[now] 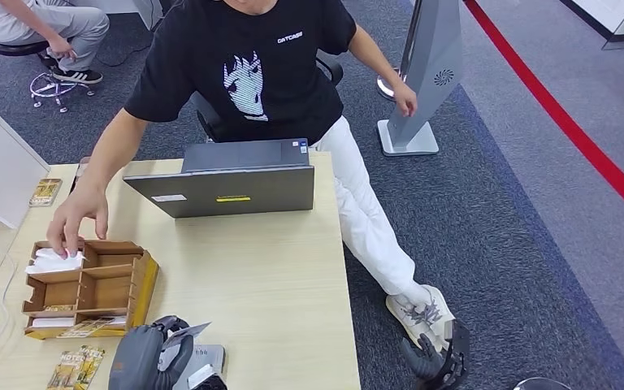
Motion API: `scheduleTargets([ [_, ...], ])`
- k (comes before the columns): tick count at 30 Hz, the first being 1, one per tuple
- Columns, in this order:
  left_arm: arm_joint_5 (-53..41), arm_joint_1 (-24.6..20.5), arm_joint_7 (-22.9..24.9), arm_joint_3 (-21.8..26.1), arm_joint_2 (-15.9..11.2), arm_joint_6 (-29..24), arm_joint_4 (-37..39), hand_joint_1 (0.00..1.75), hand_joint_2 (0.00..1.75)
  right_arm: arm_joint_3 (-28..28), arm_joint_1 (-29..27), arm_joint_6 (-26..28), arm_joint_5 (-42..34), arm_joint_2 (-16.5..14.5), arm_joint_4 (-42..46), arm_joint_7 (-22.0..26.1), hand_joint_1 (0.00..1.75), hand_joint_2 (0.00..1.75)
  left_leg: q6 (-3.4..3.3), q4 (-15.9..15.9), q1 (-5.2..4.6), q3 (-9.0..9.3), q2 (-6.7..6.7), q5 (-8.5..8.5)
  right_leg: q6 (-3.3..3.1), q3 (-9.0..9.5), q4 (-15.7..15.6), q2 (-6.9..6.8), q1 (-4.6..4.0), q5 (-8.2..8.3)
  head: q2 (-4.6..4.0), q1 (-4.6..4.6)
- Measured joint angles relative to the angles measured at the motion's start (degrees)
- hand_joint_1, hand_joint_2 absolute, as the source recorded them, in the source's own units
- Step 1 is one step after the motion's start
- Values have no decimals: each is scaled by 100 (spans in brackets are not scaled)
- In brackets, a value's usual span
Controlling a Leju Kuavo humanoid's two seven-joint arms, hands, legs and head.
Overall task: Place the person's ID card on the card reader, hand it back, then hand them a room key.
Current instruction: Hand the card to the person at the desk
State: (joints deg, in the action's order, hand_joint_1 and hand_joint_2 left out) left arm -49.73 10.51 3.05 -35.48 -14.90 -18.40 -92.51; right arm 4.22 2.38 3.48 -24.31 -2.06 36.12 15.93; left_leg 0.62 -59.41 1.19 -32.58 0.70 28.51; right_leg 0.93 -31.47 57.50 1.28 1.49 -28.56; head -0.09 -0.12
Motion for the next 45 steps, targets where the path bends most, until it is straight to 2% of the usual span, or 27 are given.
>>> scheduleTargets([
  [7,-622,-231,-369,673,103,-49,-135,175,175,13,4,3,99,-30,-4,0,0,175,4,0,1,1,1,-5,-3,0,1,0,-1,2,0,-1],
  [17,-1108,-761,-350,1549,152,221,-184,175,175,10,35,-33,222,-45,-27,-19,0,175,4,0,1,0,2,-7,-2,1,2,-1,-1,3,0,0],
  [28,-1301,-1535,-216,2045,-87,391,64,175,175,-32,115,-75,322,-63,-107,-66,0,175,4,0,2,0,3,-11,-3,1,5,-1,-1,5,0,-1],
  [29,-1307,-1585,-212,2072,-109,391,93,168,175,-42,121,-84,332,-66,-116,-65,0,175,4,0,2,0,3,-11,-3,1,5,-1,-1,5,0,-1],
  [31,-1310,-1652,-211,2125,-158,390,137,97,175,-66,122,-107,363,-67,-134,-54,0,175,4,0,2,0,0,-11,-3,0,5,3,-1,5,0,-1],
  [33,-1302,-1672,-211,2183,-209,386,162,17,175,-92,104,-123,384,-67,-147,-28,0,175,4,0,2,0,-3,-10,-3,-2,5,8,-1,5,0,0],
  [35,-1264,-1667,-226,2232,-251,383,175,0,175,-113,77,-129,383,-67,-158,5,0,175,3,0,1,-3,-2,-10,-3,-4,5,8,-1,4,0,-1],
  [45,-1084,-1494,-438,2328,-366,451,159,0,175,-155,40,-132,295,-67,-168,42,0,175,4,0,1,-6,0,-10,-3,-6,5,4,-1,5,0,-1],
])
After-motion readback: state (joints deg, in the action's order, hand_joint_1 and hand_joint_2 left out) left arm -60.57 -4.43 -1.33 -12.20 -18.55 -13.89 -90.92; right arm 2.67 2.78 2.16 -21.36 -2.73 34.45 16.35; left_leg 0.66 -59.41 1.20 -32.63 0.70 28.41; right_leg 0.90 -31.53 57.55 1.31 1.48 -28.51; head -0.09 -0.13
